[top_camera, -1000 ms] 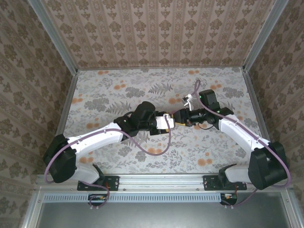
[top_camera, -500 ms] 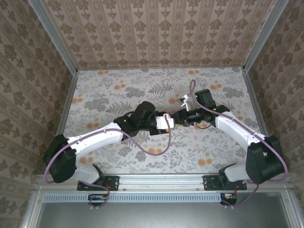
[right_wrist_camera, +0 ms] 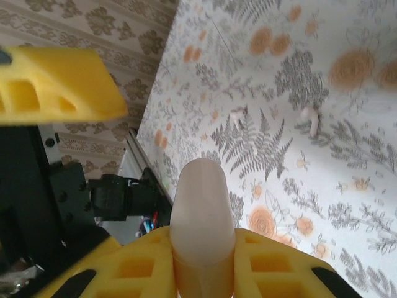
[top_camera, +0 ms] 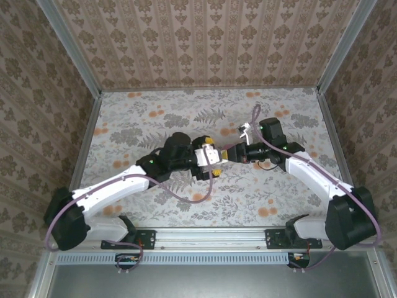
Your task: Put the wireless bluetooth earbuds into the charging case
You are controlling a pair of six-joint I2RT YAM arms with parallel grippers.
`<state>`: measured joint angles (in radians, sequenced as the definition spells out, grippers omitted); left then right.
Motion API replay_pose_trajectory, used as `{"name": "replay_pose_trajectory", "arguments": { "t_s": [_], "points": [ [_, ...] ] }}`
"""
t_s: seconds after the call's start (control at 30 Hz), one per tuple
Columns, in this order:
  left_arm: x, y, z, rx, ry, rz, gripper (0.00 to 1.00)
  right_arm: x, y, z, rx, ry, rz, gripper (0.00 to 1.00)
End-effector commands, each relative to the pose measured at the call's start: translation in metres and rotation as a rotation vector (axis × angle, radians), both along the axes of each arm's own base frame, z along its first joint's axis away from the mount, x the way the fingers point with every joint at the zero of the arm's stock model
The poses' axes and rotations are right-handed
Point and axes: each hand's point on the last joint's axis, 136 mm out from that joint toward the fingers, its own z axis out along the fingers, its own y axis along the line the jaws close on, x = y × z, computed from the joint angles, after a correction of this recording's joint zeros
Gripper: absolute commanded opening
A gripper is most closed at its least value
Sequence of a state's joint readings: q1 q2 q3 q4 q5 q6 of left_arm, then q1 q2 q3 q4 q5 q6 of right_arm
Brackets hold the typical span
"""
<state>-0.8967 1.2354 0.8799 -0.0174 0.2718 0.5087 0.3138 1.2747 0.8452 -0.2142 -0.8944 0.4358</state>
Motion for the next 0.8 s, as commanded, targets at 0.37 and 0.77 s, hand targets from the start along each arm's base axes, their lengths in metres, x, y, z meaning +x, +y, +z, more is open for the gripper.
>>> {"name": "replay_pose_trajectory", "arguments": {
  "t_s": [0.37, 0.77],
  "points": [
    [-0.012, 0.040, 0.069, -0.542, 0.424, -0.094, 0.64, -0.017, -0.001, 0.085, 0.168, -0.633, 0.112, 0.23],
    [-0.017, 0.016, 0.087, -0.601, 0.476, -0.216, 0.64, -0.025, 0.003, 0.112, 0.223, -0.744, 0.134, 0.23]
  ]
}}
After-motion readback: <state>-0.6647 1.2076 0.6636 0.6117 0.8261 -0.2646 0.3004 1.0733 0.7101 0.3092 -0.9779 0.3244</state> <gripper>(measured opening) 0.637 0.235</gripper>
